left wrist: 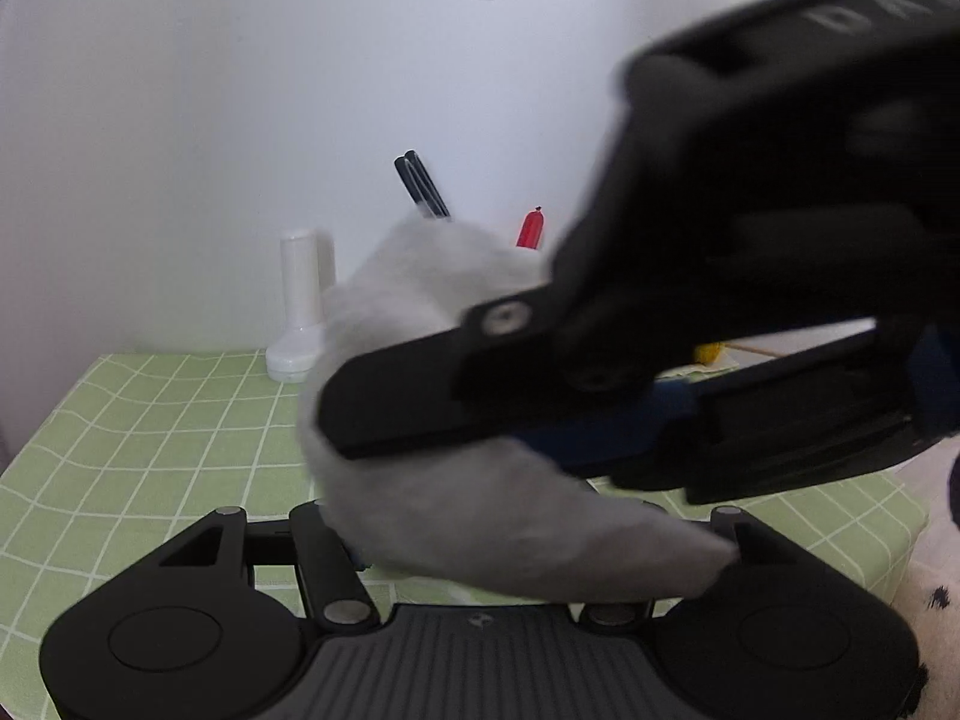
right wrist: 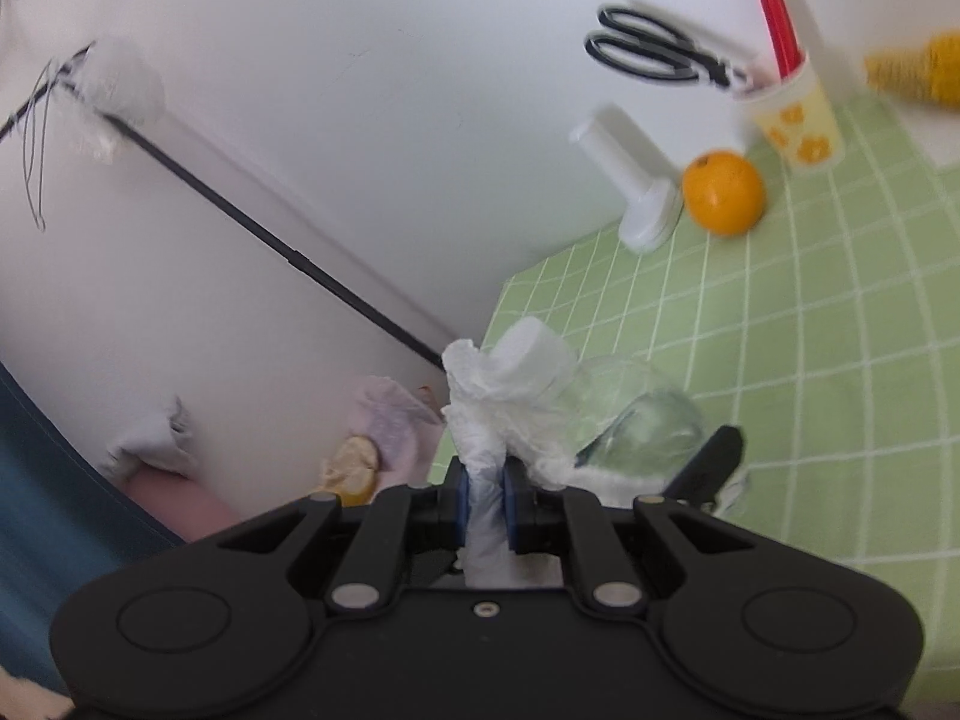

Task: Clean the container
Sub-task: 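Lift the bottle with the left gripper while the right gripper wipes its cap with the towel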

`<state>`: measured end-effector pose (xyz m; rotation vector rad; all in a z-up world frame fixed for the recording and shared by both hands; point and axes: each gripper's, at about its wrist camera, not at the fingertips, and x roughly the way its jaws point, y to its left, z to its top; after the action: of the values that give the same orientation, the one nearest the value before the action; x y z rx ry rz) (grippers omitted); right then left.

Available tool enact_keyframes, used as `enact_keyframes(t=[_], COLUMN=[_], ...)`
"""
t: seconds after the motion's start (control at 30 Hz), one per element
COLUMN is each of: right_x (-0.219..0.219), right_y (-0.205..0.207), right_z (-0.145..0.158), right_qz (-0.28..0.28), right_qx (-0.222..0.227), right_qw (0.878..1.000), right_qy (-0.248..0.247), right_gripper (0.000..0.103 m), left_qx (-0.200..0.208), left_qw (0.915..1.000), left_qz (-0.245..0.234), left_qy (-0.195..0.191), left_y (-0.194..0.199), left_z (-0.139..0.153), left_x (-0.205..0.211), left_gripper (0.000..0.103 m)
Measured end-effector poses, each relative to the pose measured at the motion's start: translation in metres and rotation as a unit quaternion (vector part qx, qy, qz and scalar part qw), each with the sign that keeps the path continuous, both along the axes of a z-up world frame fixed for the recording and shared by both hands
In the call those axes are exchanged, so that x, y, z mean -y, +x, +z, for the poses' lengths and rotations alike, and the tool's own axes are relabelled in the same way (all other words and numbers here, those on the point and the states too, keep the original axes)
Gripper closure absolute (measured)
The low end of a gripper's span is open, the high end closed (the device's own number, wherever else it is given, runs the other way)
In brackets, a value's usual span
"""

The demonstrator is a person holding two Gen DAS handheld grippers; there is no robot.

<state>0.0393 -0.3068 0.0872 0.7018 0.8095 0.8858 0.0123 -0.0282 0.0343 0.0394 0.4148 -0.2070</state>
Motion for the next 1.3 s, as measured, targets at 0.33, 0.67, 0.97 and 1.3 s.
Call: enact_keyframes(t=[0.33,0.67,0.97,1.3], right_x=[0.026,0.035,0.043,0.038], right_y=[-0.013,-0.014,-0.003,0.011], right_z=[0.01,0.021,0.019,0.02], right_qz=[-0.023,-0.034,-0.062,-0.09], right_qx=[0.017,0.076,0.089,0.098], right_qw=[0.999,0.992,0.988,0.983], right_qy=[-0.024,-0.1,-0.114,-0.125], right_gripper=[0.091,0.091,0.091,0.091], left_qx=[-0.002,-0.001,0.0,0.004], left_qw=[1.0,1.0,0.9999,1.0], left_qz=[-0.004,-0.005,-0.004,-0.008], left_qy=[-0.007,-0.005,-0.015,-0.004], left_y=[-0.001,-0.004,-0.006,0.01], left_z=[0.0,0.001,0.001,-0.003], left_x=[0.002,0.009,0.019,-0.006], left_gripper=[0.043,0.043,0.043,0.043])
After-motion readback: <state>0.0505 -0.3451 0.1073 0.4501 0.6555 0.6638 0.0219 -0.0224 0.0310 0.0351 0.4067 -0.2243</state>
